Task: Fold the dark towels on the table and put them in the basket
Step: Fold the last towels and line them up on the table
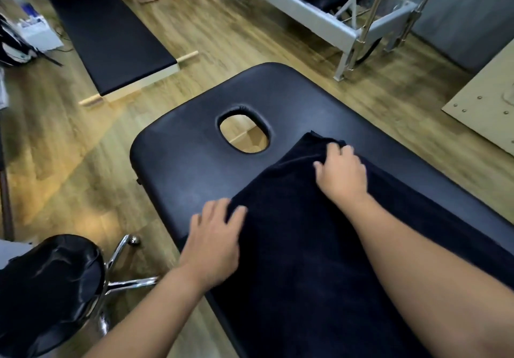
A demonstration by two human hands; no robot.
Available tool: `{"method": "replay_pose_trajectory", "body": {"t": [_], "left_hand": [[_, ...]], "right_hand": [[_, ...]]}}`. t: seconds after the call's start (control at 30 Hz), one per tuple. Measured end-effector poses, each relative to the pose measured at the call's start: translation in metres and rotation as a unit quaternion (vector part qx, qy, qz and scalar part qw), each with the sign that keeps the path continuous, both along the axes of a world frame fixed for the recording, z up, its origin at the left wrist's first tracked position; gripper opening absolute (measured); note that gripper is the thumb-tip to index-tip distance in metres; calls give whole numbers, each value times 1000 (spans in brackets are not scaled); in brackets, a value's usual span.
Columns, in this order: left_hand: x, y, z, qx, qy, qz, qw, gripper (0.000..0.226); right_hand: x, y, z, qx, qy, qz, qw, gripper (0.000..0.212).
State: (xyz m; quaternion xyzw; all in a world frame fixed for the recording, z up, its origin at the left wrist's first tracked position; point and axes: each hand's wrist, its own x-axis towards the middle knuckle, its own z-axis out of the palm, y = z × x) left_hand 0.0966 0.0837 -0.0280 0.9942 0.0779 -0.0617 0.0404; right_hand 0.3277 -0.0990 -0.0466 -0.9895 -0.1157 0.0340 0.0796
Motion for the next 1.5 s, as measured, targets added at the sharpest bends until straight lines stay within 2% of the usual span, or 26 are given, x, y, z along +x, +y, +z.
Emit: {"method": "replay_pose_trajectory", "body": {"t": [0.07,0.13,0.2,0.33,0.43,0.5,0.53,0.57,0.63,0.67,0.77,0.83,0.93,1.0,1.07,1.2,1.23,1.3,1.37,1.4,1.43,1.5], "left_hand": [[11,-32,2,-67,102,-88,989,90],[22,-61,0,-94,244,-53,964,113],[34,-76,-5,-42,298,-32,953,132],[54,-96,0,40,363,0,931,148],[69,-125,16,129,407,27,904,144],[74,-160,28,169,357,-38,918,108],[75,-177,28,141,300,-92,939,92],[74,-200,26,79,244,-153,954,89],[65,-243,22,-49,227,-249,940,100],[58,-263,17,-67,256,-267,927,108],[46,-310,1,33,314,-238,918,127],[45,-339,1,84,292,-237,923,127],[47,-386,4,53,231,-341,910,102],[49,-422,1,19,235,-394,888,105],[52,-453,-6,34,239,-409,880,101],[64,-509,-9,66,209,-358,907,96],[67,-523,-8,62,196,-367,907,93],[72,-549,-6,38,169,-400,900,85],[80,-569,-3,9,162,-408,898,81],[85,-579,-3,0,156,-402,902,77],[91,-588,-3,-8,145,-391,909,72],[101,-602,-3,0,115,-379,918,55]], "right_hand": [[-36,-5,-6,-4,33,71,997,56],[-67,-27,-11,12,80,111,991,59],[-86,-62,-17,10,96,103,990,60],[-113,-164,-18,-23,95,-37,995,60],[-147,-237,-13,-29,126,-153,980,61],[-179,-276,-7,-22,146,-207,967,61],[-193,-289,-6,-16,153,-221,963,62],[-209,-302,-4,-10,160,-237,958,63],[-235,-322,-2,4,174,-268,948,66],[-244,-330,-2,11,180,-286,941,68],[-262,-356,-2,28,195,-358,913,72],[-269,-379,-2,36,197,-396,896,73],[-269,-413,-5,45,193,-415,888,75],[-264,-438,-7,52,183,-393,900,74],[-255,-462,-9,47,172,-350,920,71],[-243,-516,-13,62,95,-344,932,55],[-245,-530,-14,74,57,-379,921,50],[-252,-559,-13,72,-5,-489,869,51],[-263,-586,-13,46,-14,-580,813,53],[-268,-599,-12,39,-3,-601,798,45],[-271,-610,-12,32,4,-604,796,35],[-273,-629,-12,19,-29,-575,817,21]]}}
